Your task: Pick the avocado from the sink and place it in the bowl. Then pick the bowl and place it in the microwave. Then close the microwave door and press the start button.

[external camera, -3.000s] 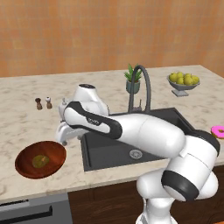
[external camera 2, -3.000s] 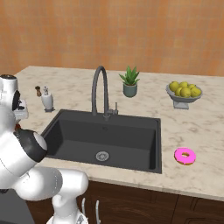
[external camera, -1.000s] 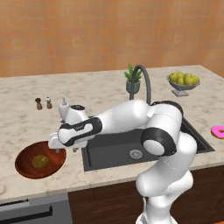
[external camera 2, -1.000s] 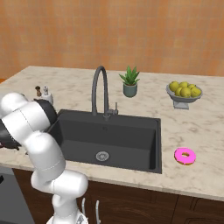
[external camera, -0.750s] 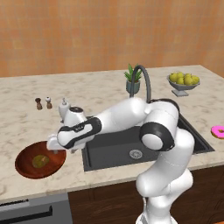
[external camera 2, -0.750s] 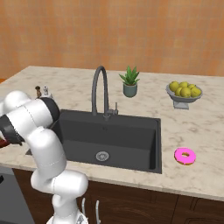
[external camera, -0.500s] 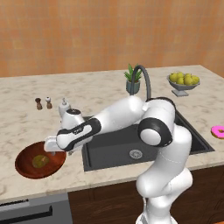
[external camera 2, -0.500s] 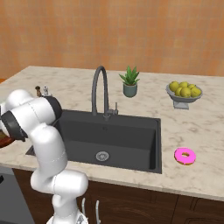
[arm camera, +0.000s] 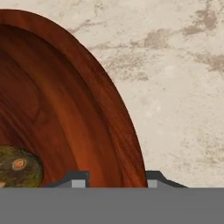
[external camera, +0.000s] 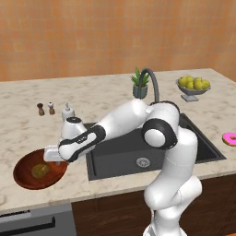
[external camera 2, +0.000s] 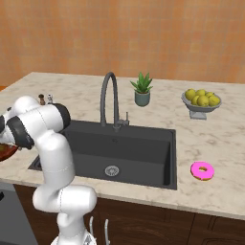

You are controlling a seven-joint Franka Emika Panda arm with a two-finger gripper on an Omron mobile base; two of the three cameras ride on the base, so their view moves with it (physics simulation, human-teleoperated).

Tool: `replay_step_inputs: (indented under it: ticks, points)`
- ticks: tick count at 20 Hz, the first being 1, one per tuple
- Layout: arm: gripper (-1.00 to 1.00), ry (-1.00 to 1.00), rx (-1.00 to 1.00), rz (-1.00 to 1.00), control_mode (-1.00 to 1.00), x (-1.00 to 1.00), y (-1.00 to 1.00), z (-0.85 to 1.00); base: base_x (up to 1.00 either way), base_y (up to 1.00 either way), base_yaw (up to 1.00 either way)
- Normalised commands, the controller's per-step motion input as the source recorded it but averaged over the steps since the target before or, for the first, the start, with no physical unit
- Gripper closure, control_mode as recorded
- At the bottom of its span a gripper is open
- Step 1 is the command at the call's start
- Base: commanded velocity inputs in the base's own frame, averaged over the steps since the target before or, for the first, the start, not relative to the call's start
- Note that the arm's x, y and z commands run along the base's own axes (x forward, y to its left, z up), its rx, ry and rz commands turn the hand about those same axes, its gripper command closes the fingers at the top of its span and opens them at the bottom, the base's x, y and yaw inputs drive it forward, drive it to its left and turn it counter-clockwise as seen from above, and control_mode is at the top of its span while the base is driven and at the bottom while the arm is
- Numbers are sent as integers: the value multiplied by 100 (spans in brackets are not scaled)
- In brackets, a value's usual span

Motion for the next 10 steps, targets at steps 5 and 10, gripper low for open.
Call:
replay_step_inputs:
  ticks: [5, 10]
  points:
    - [100, -1, 7, -19, -100, -9, -5, 1, 0, 0, 0]
    - [100, 0, 9, -37, -100, -1, -15, 7, 0, 0, 0]
